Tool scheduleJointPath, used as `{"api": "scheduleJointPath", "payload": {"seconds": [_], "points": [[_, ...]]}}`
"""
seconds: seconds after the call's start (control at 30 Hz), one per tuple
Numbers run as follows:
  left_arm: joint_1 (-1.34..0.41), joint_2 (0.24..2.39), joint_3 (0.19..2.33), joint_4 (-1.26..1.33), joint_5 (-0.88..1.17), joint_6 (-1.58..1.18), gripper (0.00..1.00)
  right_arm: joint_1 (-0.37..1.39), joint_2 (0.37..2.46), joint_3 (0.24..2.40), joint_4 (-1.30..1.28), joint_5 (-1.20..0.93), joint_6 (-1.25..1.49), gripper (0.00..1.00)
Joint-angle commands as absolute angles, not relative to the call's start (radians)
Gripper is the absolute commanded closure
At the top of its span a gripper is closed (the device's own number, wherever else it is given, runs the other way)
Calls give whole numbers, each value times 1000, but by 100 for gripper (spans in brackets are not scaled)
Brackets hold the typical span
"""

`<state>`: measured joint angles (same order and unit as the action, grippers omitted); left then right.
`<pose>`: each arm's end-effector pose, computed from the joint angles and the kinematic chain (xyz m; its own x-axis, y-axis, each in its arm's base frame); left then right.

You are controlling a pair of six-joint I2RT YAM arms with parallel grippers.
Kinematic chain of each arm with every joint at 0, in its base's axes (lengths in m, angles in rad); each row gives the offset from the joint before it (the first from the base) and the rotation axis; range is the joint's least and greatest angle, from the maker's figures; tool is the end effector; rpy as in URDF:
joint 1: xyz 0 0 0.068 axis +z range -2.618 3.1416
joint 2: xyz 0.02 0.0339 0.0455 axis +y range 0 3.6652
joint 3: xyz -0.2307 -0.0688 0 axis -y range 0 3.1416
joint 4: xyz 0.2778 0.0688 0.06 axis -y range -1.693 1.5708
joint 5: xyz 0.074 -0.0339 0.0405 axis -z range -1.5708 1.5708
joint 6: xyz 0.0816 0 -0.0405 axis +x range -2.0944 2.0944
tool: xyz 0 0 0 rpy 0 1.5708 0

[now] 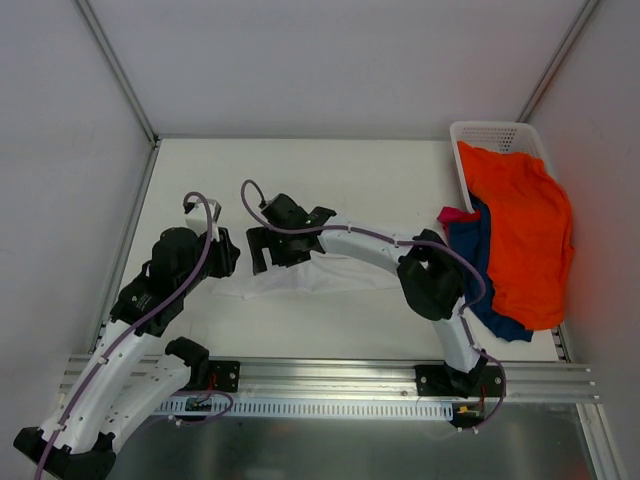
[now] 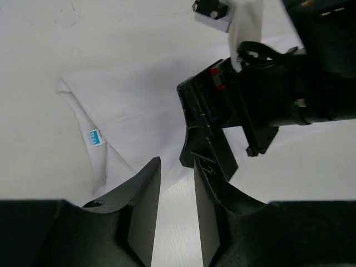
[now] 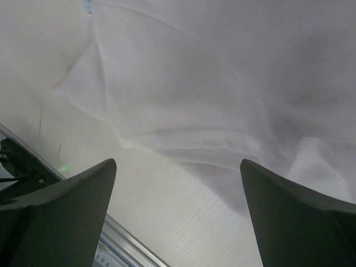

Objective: Fold and stack the t-shirts
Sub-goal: Rotate the tshirt 90 degrees

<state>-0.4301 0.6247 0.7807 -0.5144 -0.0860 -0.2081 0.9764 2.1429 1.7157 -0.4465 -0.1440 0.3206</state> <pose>0.2242 -0.0951 0.2964 -0.3827 -0.0509 -0.9225 0.2691 0.9491 -0.1640 0.2826 0.4390 0.1283 -0.6821 -0.4522 -0.5746 -0.6918 0.6537 0.3067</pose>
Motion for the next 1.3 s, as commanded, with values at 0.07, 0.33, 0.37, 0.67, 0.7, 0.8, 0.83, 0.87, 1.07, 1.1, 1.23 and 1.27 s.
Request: {"api": "scheduleJointPath", "payload": {"seconds": [0.07,0.33,0.37,0.67,0.7,0.8,0.83,0.87,1.07,1.1,1.23,1.27], "points": [[-419,661,808,-505,-107,-222,68,992,1922,1729,-580,-6,233,1],[-417,793,784,-388,-112,-517,74,994,1646,1560,-641,170,169,1],[-419,825,770,-358,-120,-561,76,993,1619,1508,-644,181,172,1],[-413,1340,845,-195,-304,-652,100,993,1171,1064,-568,244,232,3],[-411,1376,871,-190,-308,-658,100,994,1134,1039,-572,255,242,4],[-405,1495,916,-176,-313,-676,100,992,1000,958,-586,268,267,4],[-403,1520,925,-175,-319,-684,100,994,968,942,-594,273,273,4],[-403,1563,934,-175,-322,-687,100,994,936,928,-609,282,279,4],[-384,1707,994,-176,-338,-680,100,993,730,891,-718,334,304,4],[-371,1724,1012,-179,-327,-678,100,992,709,893,-730,340,307,4],[-341,1810,1060,-181,-266,-681,100,994,606,902,-778,356,319,4],[-334,1844,1084,-181,-256,-680,100,993,592,902,-793,362,324,4]]}}
